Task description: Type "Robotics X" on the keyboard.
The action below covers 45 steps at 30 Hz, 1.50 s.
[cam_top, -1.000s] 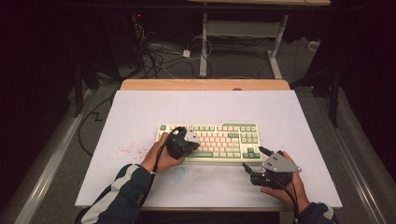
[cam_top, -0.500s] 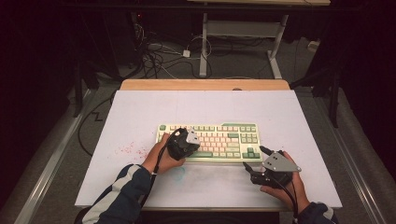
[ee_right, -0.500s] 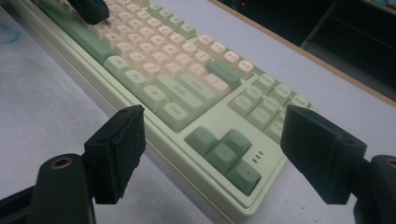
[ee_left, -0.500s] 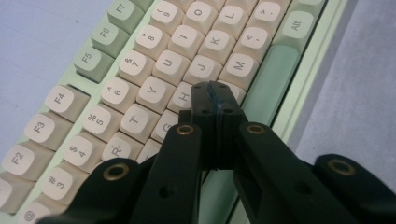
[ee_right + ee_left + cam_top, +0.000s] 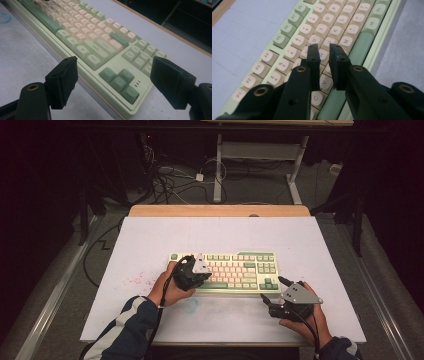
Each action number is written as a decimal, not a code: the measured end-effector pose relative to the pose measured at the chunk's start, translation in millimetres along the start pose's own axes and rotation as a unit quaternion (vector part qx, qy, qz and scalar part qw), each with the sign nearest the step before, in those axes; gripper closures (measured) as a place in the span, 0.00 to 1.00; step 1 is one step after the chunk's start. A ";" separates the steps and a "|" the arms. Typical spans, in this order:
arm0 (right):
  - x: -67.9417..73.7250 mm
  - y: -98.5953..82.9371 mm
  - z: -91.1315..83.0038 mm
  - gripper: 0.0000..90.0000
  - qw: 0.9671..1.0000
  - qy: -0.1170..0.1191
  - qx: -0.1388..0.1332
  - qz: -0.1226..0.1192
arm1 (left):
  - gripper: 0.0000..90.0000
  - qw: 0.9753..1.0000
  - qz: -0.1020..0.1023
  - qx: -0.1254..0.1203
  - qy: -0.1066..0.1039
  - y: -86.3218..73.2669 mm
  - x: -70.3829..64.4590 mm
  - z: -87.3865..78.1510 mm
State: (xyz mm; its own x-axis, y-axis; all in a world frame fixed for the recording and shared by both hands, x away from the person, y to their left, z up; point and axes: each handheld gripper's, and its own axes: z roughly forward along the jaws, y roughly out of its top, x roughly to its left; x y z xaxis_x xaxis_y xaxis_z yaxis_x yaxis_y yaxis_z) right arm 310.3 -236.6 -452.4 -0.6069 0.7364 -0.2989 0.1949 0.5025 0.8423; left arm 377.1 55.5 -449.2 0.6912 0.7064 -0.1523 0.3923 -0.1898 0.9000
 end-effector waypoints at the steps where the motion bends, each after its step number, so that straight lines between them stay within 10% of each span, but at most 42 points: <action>1: -0.2 0.1 0.0 0.25 1.000 0.000 -0.001 -0.002 | 0.80 1.000 0.001 -0.004 0.001 -0.1 0.4 -1.1; 17: -1.5 0.3 -0.7 0.25 1.000 0.006 0.000 0.005 | 0.25 0.997 0.011 -0.072 0.039 -10.8 8.8 -20.6; 32: -3.4 0.0 -2.3 0.38 0.999 0.051 0.000 0.006 | 0.21 0.992 0.025 -0.108 0.065 -27.9 27.4 -55.7; 45: -5.3 12.4 8.9 0.86 0.996 0.092 0.013 -0.008 | 0.22 0.990 0.005 -0.107 0.091 -45.4 44.2 -84.6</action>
State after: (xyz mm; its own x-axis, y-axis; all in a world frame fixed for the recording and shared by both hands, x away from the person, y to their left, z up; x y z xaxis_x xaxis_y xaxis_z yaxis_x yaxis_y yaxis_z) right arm 322.8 -230.3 -444.4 -0.7403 0.6342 -0.2230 0.2024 0.5265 0.8257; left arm 338.5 153.0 -462.2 0.5665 0.8197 -0.0850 0.2347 -0.0616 0.9701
